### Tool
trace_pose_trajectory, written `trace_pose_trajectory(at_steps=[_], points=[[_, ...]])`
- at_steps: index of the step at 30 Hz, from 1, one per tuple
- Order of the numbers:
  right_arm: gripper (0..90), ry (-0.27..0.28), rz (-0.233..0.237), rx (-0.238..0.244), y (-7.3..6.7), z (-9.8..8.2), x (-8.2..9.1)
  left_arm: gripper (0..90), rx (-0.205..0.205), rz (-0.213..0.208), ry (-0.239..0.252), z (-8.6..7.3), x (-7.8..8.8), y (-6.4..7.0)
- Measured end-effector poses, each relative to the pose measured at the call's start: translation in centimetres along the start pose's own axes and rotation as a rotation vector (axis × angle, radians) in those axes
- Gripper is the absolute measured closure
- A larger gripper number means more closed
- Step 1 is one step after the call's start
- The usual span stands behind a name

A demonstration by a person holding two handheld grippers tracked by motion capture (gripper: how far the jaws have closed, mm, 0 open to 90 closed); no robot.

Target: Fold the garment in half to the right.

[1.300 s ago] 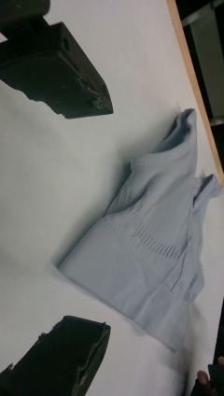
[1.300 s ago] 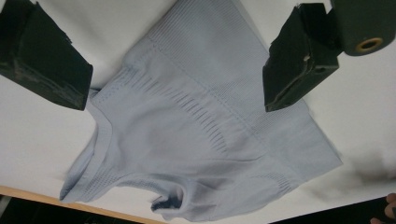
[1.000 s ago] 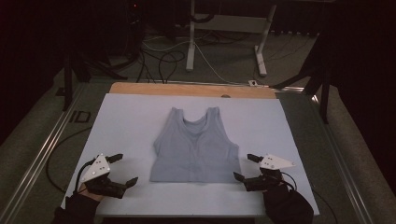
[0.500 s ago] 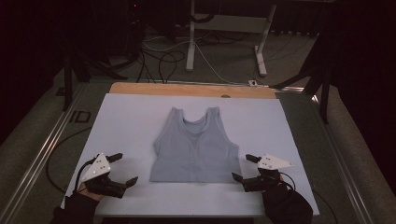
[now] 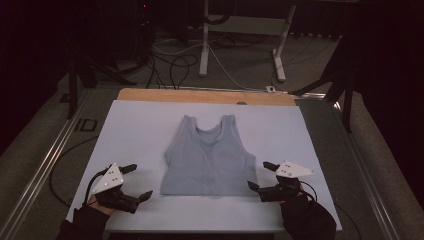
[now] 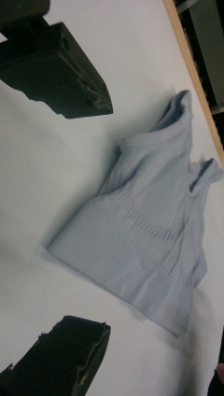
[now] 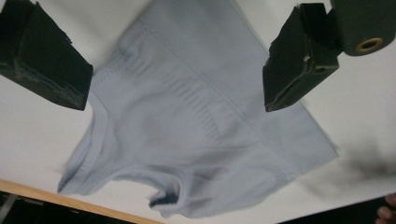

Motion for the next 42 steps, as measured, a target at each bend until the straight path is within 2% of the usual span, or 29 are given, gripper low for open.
trace_pose_trajectory(at_steps=[4, 9, 13, 19, 23, 32, 42], points=[[8.5, 0.014, 0.011, -0.003, 0.0, 1.3, 0.3, 0.3, 0.011, -0.015, 0.003, 0.7, 0.1, 0.1], [8.5, 0.028, 0.018, 0.026, 0.2, 2.9, 0.1, 0.4, 0.015, -0.027, -0.001, 1.3, 0.1, 0.3], [8.6, 0.055, 0.034, 0.024, 0.5, 4.4, -0.3, 0.4, 0.018, -0.031, -0.012, 1.6, -0.1, 0.3], [8.6, 0.068, 0.030, 0.055, 0.8, 6.5, -1.1, 0.3, 0.006, -0.037, -0.030, 2.3, -0.5, 0.5], [8.6, 0.079, 0.048, 0.068, 1.0, 7.9, -1.8, 0.4, 0.003, -0.037, -0.032, 2.8, -0.6, 0.5], [8.6, 0.067, 0.080, 0.116, 0.9, 10.8, -4.5, 0.3, -0.006, -0.033, -0.065, 3.3, -0.9, 0.7], [8.6, 0.061, 0.119, 0.122, 0.7, 12.8, -8.3, 0.3, 0.008, -0.010, -0.081, 3.2, -1.7, 1.3]])
Point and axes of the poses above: each handheld gripper's, and its own axes: x roughly backward along the jaws, z roughly out of its top, y roughly to its right, the point moved 4 cm from there along -x, roughly forward along the jaws, and after that the axes turned 2 degrees about x, right-handed, at the moved point
